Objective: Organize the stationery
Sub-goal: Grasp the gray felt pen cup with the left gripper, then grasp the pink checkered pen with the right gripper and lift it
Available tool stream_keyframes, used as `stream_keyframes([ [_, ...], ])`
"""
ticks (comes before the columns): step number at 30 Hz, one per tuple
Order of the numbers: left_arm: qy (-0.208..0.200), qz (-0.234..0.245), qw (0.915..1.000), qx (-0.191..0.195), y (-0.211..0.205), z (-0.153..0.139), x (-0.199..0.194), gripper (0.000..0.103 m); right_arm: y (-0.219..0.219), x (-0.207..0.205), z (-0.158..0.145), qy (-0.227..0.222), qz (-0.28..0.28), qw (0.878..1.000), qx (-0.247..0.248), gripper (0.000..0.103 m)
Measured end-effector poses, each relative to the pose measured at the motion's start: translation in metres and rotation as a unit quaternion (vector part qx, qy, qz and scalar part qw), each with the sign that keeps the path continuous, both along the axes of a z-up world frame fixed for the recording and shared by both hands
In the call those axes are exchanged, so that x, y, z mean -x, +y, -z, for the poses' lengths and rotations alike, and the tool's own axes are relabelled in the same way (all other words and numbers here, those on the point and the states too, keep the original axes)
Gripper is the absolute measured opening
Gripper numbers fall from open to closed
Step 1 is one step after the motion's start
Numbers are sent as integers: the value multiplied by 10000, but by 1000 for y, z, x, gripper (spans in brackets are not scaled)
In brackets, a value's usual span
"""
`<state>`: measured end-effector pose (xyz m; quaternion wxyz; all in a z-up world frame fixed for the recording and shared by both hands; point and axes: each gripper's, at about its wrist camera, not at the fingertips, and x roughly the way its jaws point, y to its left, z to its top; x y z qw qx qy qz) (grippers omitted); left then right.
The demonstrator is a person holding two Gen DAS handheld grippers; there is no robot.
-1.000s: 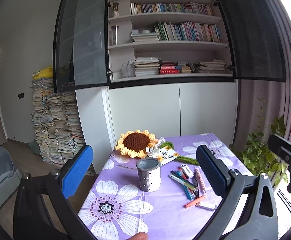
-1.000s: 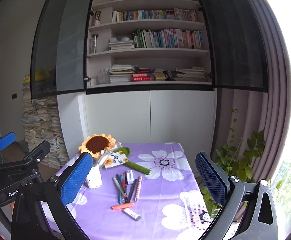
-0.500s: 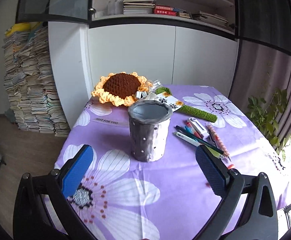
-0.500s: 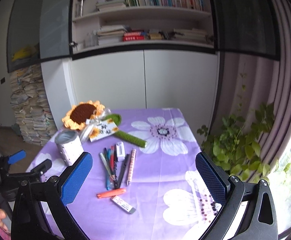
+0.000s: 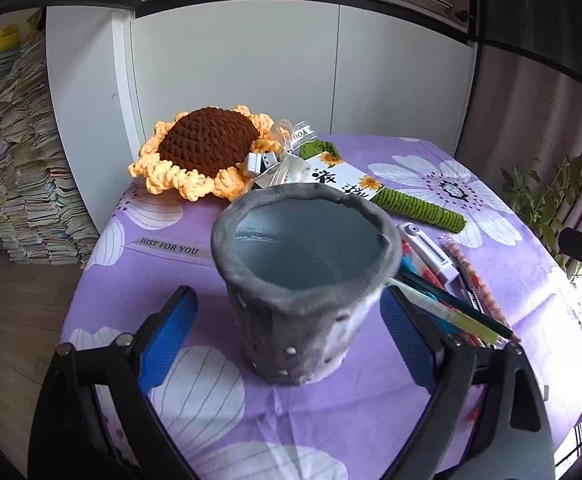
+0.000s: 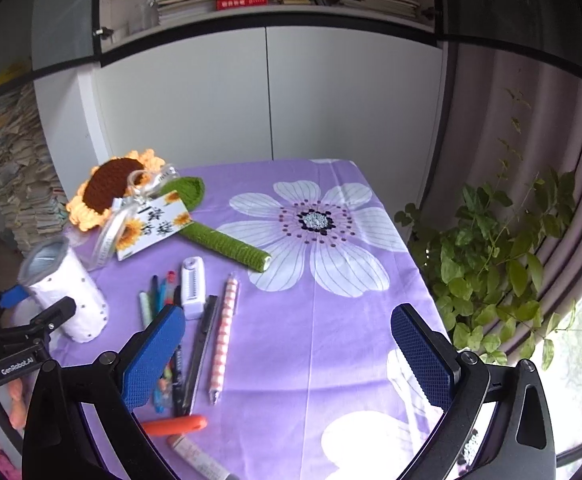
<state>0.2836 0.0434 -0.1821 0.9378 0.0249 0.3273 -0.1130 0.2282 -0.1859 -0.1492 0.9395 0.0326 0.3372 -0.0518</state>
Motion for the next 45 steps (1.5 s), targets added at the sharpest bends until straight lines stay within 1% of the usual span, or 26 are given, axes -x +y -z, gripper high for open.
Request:
stream_keyframes([
  [1, 82, 23, 9999, 76, 2, 1, -5, 79, -1, -4, 2, 39, 18, 10000, 8, 103],
  [3, 181, 46, 9995, 238, 5, 3, -9, 76, -2, -14, 7, 141, 11, 9999, -15, 103],
  [5, 174, 64, 9993, 334, 6, 2, -11, 71, -1, -24, 11, 297, -83, 9995, -67, 103],
  [8, 35, 30, 9995, 309, 6, -1, -8, 71, 2, -41, 17, 639, -316, 9974, -119, 101],
  [9, -26, 22, 9996, 268, 5, -1, -7, 71, 2, -47, 20, 765, -377, 9962, -155, 90],
  [10, -66, 37, 9997, 223, 4, -2, -5, 71, 1, -54, 22, 928, -469, 9942, -260, 83],
  [11, -79, 80, 9998, 190, 3, -2, -5, 71, 0, -58, 25, 1041, -538, 9924, -375, 69],
  [12, -68, 137, 9997, 179, 1, -1, -5, 71, -1, -62, 27, 1146, -588, 9905, -490, 64],
  [14, 1, 336, 9993, 158, -4, 2, -4, 71, -3, -71, 33, 1367, -645, 9862, -672, 46],
  [15, -3, 425, 9990, 140, -6, 2, -2, 71, -2, -73, 36, 1445, -681, 9849, -668, 43],
  [17, -53, 510, 9986, 103, -9, 2, 0, 71, 3, -80, 41, 1584, -759, 9819, -704, 43],
  [20, -38, 616, 9979, 169, -8, 3, 1, 71, 7, -89, 46, 1747, -816, 9775, -858, 43],
  [22, -38, 610, 9980, 170, -8, 4, 0, 71, 11, -94, 48, 1787, -811, 9774, -792, 43],
  [24, -47, 612, 9980, 171, -7, 4, -1, 71, 13, -101, 51, 1865, -676, 9780, -641, 43],
  [26, -67, 622, 9979, 145, -9, 4, 1, 71, 12, -107, 53, 1930, -575, 9777, -596, 43],
  [32, -127, 635, 9979, 52, -12, 4, 4, 71, 21, -123, 55, 2115, -632, 9724, -755, 42],
  [34, -137, 642, 9978, 38, -12, 4, 4, 71, 27, -126, 55, 2098, -648, 9733, -662, 40],
  [36, -139, 668, 9977, 36, -13, 4, 5, 71, 32, -130, 56, 2153, -694, 9722, -600, 32],
  [37, -143, 679, 9976, 33, -13, 4, 5, 71, 35, -132, 57, 2188, -713, 9714, -593, 31],
  [45, -129, 698, 9975, 54, -13, 4, 4, 72, 38, -144, 61, 2318, -670, 9695, -431, 30],
])
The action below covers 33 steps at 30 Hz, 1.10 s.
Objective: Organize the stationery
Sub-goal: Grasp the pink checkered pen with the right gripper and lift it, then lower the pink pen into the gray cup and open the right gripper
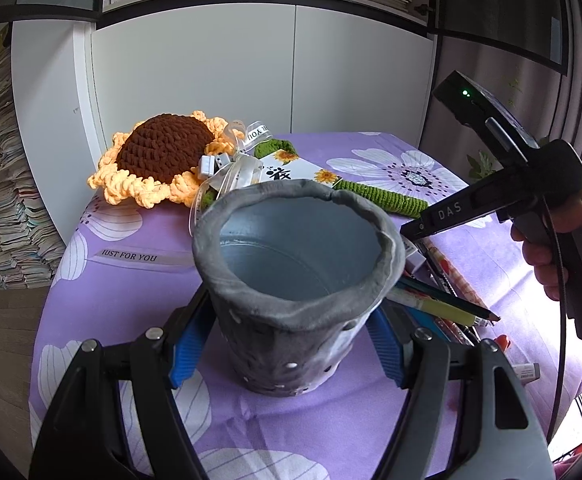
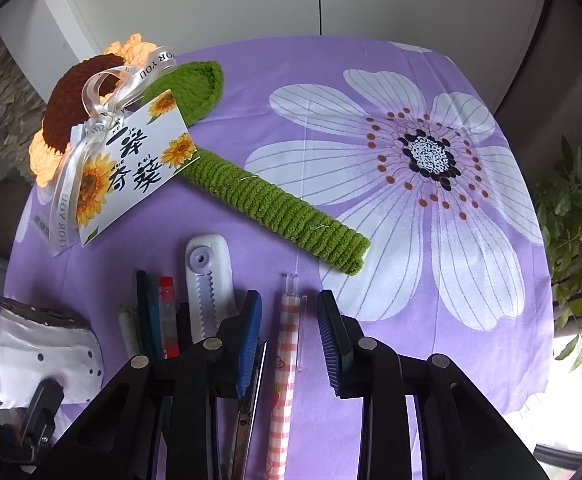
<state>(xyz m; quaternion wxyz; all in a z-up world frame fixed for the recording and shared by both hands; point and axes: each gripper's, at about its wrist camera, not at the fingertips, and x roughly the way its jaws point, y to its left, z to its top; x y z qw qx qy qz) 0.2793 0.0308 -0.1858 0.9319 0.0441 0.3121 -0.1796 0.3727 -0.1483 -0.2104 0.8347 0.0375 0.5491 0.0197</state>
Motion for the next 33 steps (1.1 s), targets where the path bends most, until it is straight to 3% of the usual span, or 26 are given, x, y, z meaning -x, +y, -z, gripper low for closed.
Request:
stream_keyframes([
  [1, 1, 4, 10000, 2, 0, 0, 0, 72, 1, -1, 0, 2, -21, 10000, 26, 30],
  [2, -1, 7, 10000, 4, 0, 0, 0, 72, 1, -2, 0, 3, -51, 10000, 58, 16],
  [3, 0, 10, 10000, 5, 0, 0, 0, 72, 2, -2, 0, 10, -77, 10000, 57, 14],
  [6, 3, 15, 10000, 10, -1, 1, 0, 72, 1, 4, -9, -112, -112, 9998, -102, 14],
  [14, 5, 34, 10000, 13, -2, 1, 2, 72, 5, 54, -75, -1228, -321, 9918, -152, 14],
  [17, 6, 30, 10000, 12, -2, 1, 2, 72, 13, 73, -101, -1724, -436, 9840, -108, 14],
  [24, 7, 42, 10000, 19, -2, 1, 2, 72, 43, 121, -158, -2888, -905, 9530, -141, 14],
  [29, 10, 61, 10000, 26, -3, 1, 4, 72, 62, 130, -178, -3273, -1305, 9341, -578, 14],
  [33, 11, 64, 10000, 26, -3, 1, 4, 72, 74, 119, -175, -3291, -1526, 9269, -966, 14],
])
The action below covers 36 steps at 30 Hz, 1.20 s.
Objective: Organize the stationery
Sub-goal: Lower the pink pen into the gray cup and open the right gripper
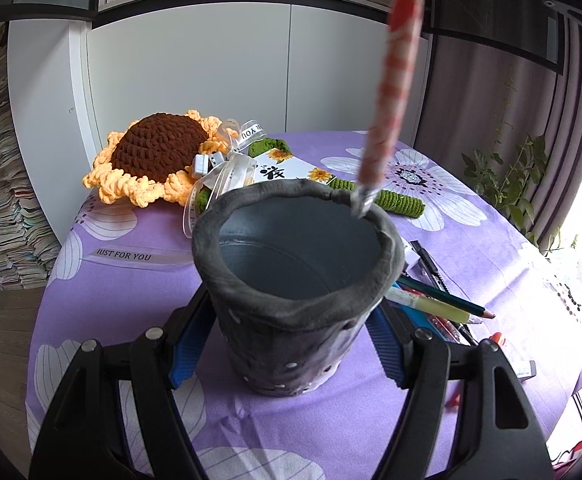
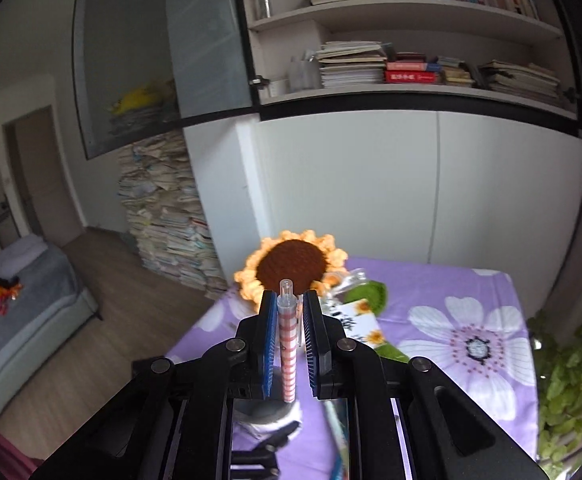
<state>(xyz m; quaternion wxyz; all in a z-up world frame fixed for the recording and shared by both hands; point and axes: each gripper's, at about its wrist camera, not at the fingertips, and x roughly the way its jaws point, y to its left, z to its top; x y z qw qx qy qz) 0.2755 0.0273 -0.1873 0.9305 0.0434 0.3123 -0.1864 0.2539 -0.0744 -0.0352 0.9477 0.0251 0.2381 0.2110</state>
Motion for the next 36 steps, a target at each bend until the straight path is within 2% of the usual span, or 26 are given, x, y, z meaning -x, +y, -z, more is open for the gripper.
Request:
stream_keyframes([
  [4, 36, 6, 10000, 11, -1, 1, 0, 71, 4, -10, 12, 190, -211, 9995, -143, 14],
  [15, 45, 9, 10000, 17, -1, 0, 0, 71, 18, -21, 55, 637, -427, 9967, 271, 14],
  [23, 43, 12, 10000, 31, -1, 0, 0, 71, 22, -17, 72, 600, -461, 9951, 636, 14],
  [30, 55, 12, 10000, 38, -1, -1, -1, 71, 9, -18, 76, 858, -570, 9944, 241, 14],
  [33, 57, 12, 10000, 39, -1, -1, -1, 71, -4, -13, 73, 774, -466, 9959, 70, 14],
  [36, 55, 13, 10000, 37, -1, 0, -1, 71, -28, -10, 71, 774, -134, 9968, -123, 15],
])
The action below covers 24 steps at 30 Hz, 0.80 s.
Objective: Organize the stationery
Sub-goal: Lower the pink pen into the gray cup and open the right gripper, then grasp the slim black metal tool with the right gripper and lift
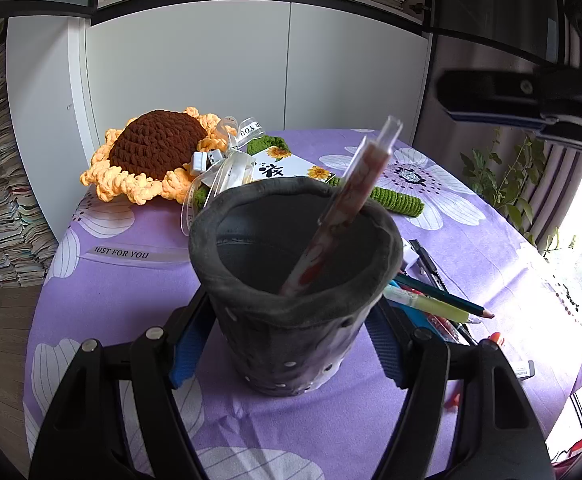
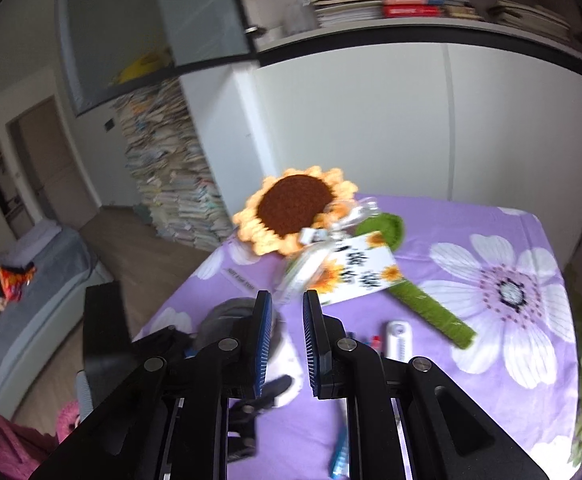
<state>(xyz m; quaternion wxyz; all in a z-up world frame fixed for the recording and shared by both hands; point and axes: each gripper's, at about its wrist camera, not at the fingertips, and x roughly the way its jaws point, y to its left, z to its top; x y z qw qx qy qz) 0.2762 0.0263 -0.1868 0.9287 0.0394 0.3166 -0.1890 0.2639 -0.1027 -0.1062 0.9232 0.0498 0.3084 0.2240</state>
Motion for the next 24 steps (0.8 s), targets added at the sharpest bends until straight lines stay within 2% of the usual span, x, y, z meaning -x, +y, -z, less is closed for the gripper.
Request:
stream_keyframes([
  [2, 1, 0, 10000, 1, 0, 0, 0, 71, -23, -3, 5, 168, 370, 9991, -127, 16],
  [4, 1, 1, 10000, 0, 0, 0, 0, 71, -43, -8, 16, 482, 896, 9948, -7, 16],
  [8, 1, 2, 10000, 2, 0, 0, 0, 71, -61, -32, 58, 1566, 1624, 9726, 568, 16],
  [11, 2, 3, 10000, 3, 0, 0, 0, 71, -63, -45, 80, 2020, 1552, 9657, 501, 16],
  [19, 1, 5, 10000, 2, 0, 0, 0, 71, -43, -55, 95, 2285, 1148, 9631, 844, 17],
  [23, 1, 5, 10000, 4, 1, 0, 0, 71, -35, -54, 108, 2423, 1078, 9580, 1089, 39],
  [24, 1, 5, 10000, 4, 0, 0, 0, 71, -33, -53, 107, 2339, 1075, 9598, 1116, 41],
])
